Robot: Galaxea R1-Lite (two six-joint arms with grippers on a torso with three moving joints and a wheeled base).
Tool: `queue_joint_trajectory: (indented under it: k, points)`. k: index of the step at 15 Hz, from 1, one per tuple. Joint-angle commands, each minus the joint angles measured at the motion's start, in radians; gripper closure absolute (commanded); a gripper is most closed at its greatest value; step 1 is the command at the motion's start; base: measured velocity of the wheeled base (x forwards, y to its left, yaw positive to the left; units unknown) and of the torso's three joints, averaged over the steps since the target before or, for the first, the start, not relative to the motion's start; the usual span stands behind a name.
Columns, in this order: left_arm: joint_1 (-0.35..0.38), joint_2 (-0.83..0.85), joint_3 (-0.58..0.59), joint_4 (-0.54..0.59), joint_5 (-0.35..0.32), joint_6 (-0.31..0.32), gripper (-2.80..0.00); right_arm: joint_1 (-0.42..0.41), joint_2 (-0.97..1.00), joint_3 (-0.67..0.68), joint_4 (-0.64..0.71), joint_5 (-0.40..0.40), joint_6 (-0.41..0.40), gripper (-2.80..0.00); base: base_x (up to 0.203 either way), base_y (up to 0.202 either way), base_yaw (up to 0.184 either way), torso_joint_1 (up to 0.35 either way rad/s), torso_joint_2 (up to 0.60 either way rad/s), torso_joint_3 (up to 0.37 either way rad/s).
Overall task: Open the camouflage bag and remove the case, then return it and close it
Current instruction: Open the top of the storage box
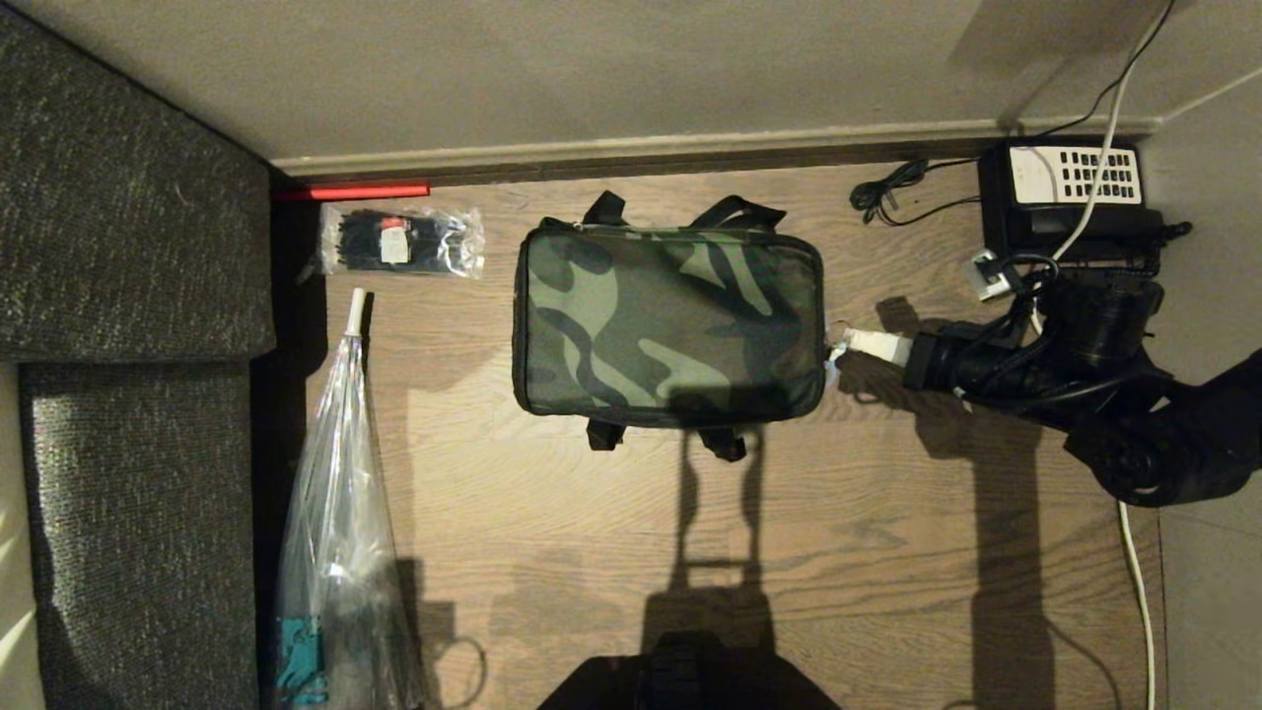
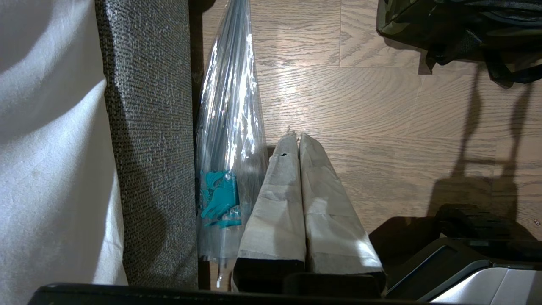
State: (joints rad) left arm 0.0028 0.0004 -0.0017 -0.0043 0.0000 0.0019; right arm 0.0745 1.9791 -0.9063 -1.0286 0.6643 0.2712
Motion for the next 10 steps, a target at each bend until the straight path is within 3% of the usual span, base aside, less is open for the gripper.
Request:
queue_joint_trajectory:
  k: [1, 10]
  points:
    - [0.0, -0.002, 0.0, 0.0, 0.0, 0.001, 0.0, -0.001, 0.003, -0.026, -0.001, 0.005, 0.001, 0.0, 0.0, 0.0, 0.0, 0.0, 0.0, 0.0]
    - [0.0, -0.002, 0.0, 0.0, 0.0, 0.0, 0.0, -0.002, 0.036, -0.156, 0.05, -0.002, 0.061, 0.0, 0.0, 0.0, 0.0, 0.0, 0.0, 0.0]
